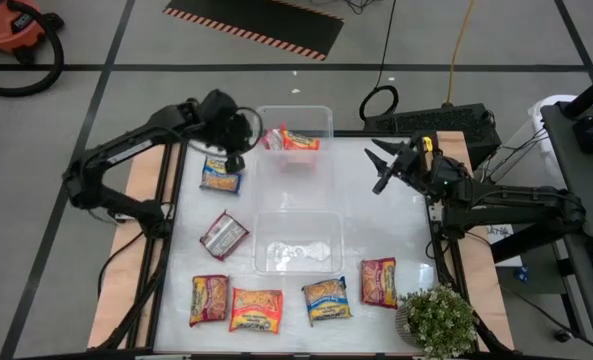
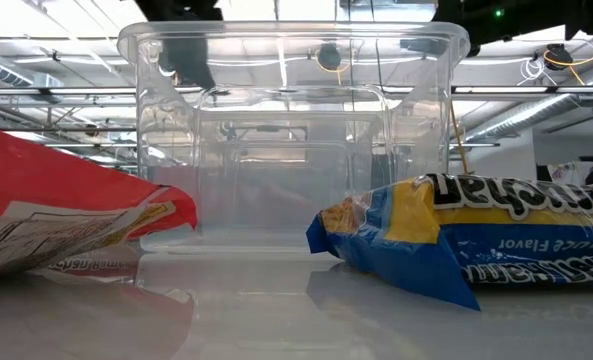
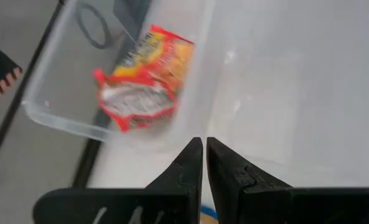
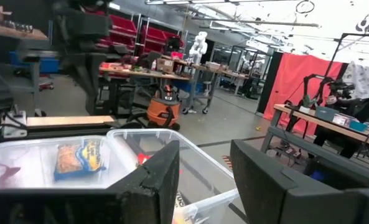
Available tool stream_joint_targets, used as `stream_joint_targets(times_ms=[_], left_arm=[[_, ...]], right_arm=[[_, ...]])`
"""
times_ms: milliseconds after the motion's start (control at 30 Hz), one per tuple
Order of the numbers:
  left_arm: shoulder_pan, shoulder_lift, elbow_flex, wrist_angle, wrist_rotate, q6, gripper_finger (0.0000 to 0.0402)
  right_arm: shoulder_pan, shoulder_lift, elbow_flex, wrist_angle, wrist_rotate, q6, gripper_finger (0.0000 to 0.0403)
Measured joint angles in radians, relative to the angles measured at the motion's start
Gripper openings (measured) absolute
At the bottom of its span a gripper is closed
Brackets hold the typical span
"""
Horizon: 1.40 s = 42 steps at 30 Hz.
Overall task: Sort Maruchan noodles
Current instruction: Put the orange noodle pack into the top transparent bin
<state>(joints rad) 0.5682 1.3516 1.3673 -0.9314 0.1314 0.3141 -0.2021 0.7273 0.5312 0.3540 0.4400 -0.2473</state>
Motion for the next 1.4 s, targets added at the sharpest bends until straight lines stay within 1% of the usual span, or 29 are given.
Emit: stream_joint_targets(times_ms=[100,200,333,433,600,767,967,1100,1167,1267,1400], left_arm=[[-0.044,-0.081,-0.093,0.002,0.000,-0.065,0.0026],[-0.115,-0.172,-0.184,0.028,-0.001,-0.129,0.0026],[-0.247,-0.297,-0.300,0.081,-0.013,-0.215,0.0026],[-0.370,-0.389,-0.371,0.099,-0.053,-0.269,0.0026],[-0.585,-0.514,-0.487,0.138,-0.147,-0.390,0.0026],[-0.778,-0.563,-0.586,0.203,-0.215,-0.505,0.0026],[-1.021,-0.531,-0.641,0.338,-0.229,-0.622,0.0026],[-1.184,-0.463,-0.641,0.436,-0.310,-0.685,0.0026],[-1.249,-0.414,-0.641,0.486,-0.337,-0.708,0.0026],[-1.337,-0.310,-0.641,0.557,-0.343,-0.717,0.0026],[-1.407,-0.162,-0.641,0.717,-0.342,-0.734,0.0028]], right_arm=[[0.004,0.000,0.000,-0.008,0.000,0.000,0.0139],[0.004,0.000,0.000,-0.009,0.000,0.002,0.0139],[0.004,0.000,0.000,-0.013,0.000,0.050,0.0139],[0.004,0.000,0.000,-0.032,-0.007,0.096,0.0139],[0.004,0.001,0.000,-0.067,-0.104,0.184,0.0139],[0.017,0.003,0.000,-0.073,-0.196,0.287,0.0139],[0.068,0.004,0.000,-0.092,-0.208,0.315,0.0139],[0.101,0.004,0.000,-0.100,-0.205,0.315,0.0139],[0.120,0.004,0.000,-0.098,-0.204,0.315,0.0139],[0.147,0.004,0.000,-0.098,-0.204,0.315,0.0139],[0.176,0.004,0.000,-0.085,-0.203,0.315,0.0139]])
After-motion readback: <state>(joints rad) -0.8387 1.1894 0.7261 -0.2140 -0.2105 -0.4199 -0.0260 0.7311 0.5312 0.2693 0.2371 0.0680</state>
